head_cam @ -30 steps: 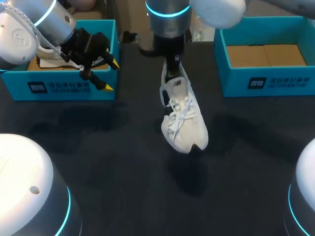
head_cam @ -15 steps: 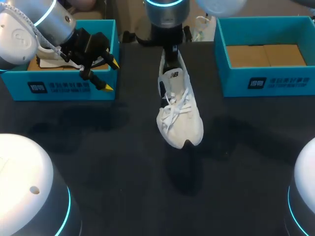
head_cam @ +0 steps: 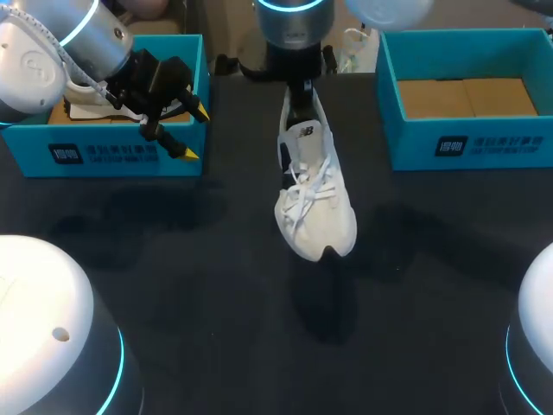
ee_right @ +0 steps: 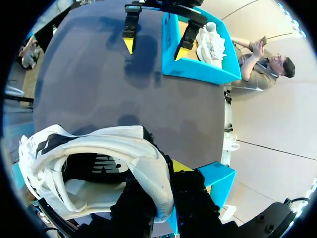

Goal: Take the shoe out of the shoebox, open the shoe tongue, remove and reinsert the insole, then place the shoe into the shoebox

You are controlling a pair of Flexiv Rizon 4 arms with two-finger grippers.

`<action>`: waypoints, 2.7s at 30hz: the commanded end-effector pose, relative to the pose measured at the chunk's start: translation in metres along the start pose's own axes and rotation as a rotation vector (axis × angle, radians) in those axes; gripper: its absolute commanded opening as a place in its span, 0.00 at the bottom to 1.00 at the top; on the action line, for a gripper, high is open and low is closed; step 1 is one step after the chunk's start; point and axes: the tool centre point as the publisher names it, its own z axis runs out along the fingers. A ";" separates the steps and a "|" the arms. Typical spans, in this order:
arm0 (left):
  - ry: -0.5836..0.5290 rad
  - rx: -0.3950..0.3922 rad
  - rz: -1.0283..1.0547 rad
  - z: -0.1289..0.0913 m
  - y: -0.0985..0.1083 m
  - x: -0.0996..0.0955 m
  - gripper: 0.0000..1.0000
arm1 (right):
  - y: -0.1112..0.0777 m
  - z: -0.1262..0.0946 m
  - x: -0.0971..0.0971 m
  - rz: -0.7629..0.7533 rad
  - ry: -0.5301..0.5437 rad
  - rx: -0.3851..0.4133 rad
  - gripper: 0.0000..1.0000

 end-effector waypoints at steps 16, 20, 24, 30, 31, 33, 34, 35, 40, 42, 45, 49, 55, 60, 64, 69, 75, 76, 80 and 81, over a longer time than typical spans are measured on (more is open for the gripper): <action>0.001 -0.004 0.000 0.000 0.000 0.000 1.00 | -0.073 0.022 -0.064 -0.175 -0.012 -0.081 0.00; 0.001 -0.004 0.000 0.000 0.000 0.000 1.00 | -0.092 0.027 -0.082 -0.217 -0.006 -0.095 0.00; 0.001 -0.004 0.000 0.000 0.000 0.000 1.00 | -0.112 0.031 -0.097 -0.247 -0.002 -0.119 0.00; 0.001 -0.004 0.000 0.000 0.000 0.000 1.00 | -0.143 0.034 -0.122 -0.260 0.003 -0.140 0.00; 0.001 -0.004 0.000 0.000 0.000 0.000 1.00 | -0.149 0.035 -0.126 -0.263 0.008 -0.143 0.00; 0.001 -0.004 0.000 0.000 0.000 0.000 1.00 | -0.162 0.036 -0.137 -0.268 0.008 -0.148 0.00; 0.001 -0.004 0.000 0.000 0.000 0.000 1.00 | -0.167 0.037 -0.141 -0.267 0.008 -0.149 0.00; 0.001 -0.004 0.000 0.000 0.000 0.000 1.00 | -0.173 0.037 -0.145 -0.264 0.002 -0.151 0.00; 0.001 -0.004 0.000 0.000 0.000 0.000 1.00 | -0.204 0.040 -0.161 -0.243 0.000 -0.143 0.00; 0.001 -0.004 0.000 0.000 0.000 0.000 1.00 | -0.214 0.040 -0.164 -0.233 0.005 -0.141 0.00; 0.001 -0.004 0.000 0.000 0.000 0.000 1.00 | -0.239 0.041 -0.172 -0.221 0.007 -0.143 0.00; 0.001 -0.004 0.000 0.000 0.000 0.000 1.00 | -0.267 0.041 -0.178 -0.221 -0.001 -0.137 0.00; 0.001 -0.004 0.000 0.000 0.000 0.000 1.00 | -0.307 0.051 -0.185 -0.189 0.011 -0.102 0.00; 0.001 -0.004 0.000 0.000 0.000 0.000 1.00 | -0.331 0.064 -0.189 -0.167 0.025 -0.058 0.00; 0.001 -0.004 0.000 0.000 0.000 0.000 1.00 | -0.343 0.071 -0.196 -0.136 0.036 -0.002 0.00; 0.001 -0.004 0.000 0.000 0.000 0.000 1.00 | -0.345 0.073 -0.198 -0.123 0.022 -0.009 0.00; 0.001 -0.004 0.000 0.000 0.000 0.000 1.00 | -0.345 0.073 -0.198 -0.123 0.022 -0.009 0.00; 0.001 -0.004 0.000 0.000 0.000 0.000 1.00 | -0.345 0.073 -0.198 -0.123 0.022 -0.009 0.00; 0.001 -0.004 0.000 0.000 0.000 0.000 1.00 | -0.345 0.073 -0.198 -0.123 0.022 -0.009 0.00; 0.001 -0.004 0.000 0.000 0.000 0.000 1.00 | -0.350 0.076 -0.200 -0.099 0.030 -0.018 0.00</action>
